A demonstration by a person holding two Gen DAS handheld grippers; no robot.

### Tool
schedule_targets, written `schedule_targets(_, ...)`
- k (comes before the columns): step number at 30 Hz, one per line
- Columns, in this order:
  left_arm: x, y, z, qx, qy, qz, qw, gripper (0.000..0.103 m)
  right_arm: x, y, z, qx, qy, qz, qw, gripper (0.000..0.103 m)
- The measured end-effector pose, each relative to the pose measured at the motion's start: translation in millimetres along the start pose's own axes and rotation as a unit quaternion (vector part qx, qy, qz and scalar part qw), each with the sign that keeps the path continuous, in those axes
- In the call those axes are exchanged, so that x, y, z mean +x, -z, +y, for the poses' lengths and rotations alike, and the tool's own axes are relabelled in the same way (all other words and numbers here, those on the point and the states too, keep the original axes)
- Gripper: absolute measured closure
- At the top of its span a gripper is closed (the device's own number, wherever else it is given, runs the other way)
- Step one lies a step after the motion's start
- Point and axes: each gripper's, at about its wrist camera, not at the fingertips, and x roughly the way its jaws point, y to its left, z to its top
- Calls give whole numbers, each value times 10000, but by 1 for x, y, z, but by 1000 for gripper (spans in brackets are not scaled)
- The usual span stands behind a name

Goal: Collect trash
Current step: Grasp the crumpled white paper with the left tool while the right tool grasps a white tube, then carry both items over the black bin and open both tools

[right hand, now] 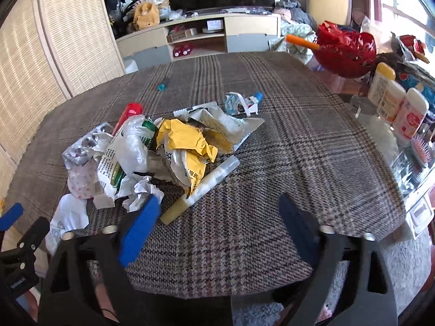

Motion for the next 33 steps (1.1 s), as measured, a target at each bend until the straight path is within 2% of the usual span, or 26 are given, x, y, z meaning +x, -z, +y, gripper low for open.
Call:
schedule_targets(1,2,0,1,-7,41,21,10000,11,4,0,0,55,-76,69,9999,44)
schedule_targets(2,5,1,2,-1,87,48,10000,13,8,-1,-1,79,-113,105,9999,50)
schedule_targets(7,18,2,-1,67,345,208,9992,26,24,-4,6,153,-340,276,9989,58)
schedule_targets(11,27,1,-5,159,342,313,9988,33,35,-6,12,60,-118,287,9995,60)
schedule_targets(14,38,1,-6,174,285,454,9984,35,37,-5,17,-1,19,262,9997,60)
schedule_targets(17,49,5,-7,157,341,619,9974,43,39,-3,24,-185,169,237,9994,57)
schedule_targets(20,49,8,-8,175,321,560,9978,45,39,-1,25,-344,181,227,9990,57)
schedule_targets(24,45,14,-5,170,294,562,9978,59,31,5,17,-363,97,246,9990,60)
schedule_targets(27,39,19,-8,227,265,563,9978,70,24,10,10,-326,91,247,9991,74)
schedule_targets(29,35,22,-9,247,285,564,9977,72,22,13,3,-288,59,265,9992,87)
schedule_targets(33,26,29,-10,279,293,511,9979,73,11,22,-10,-186,-165,289,9993,88)
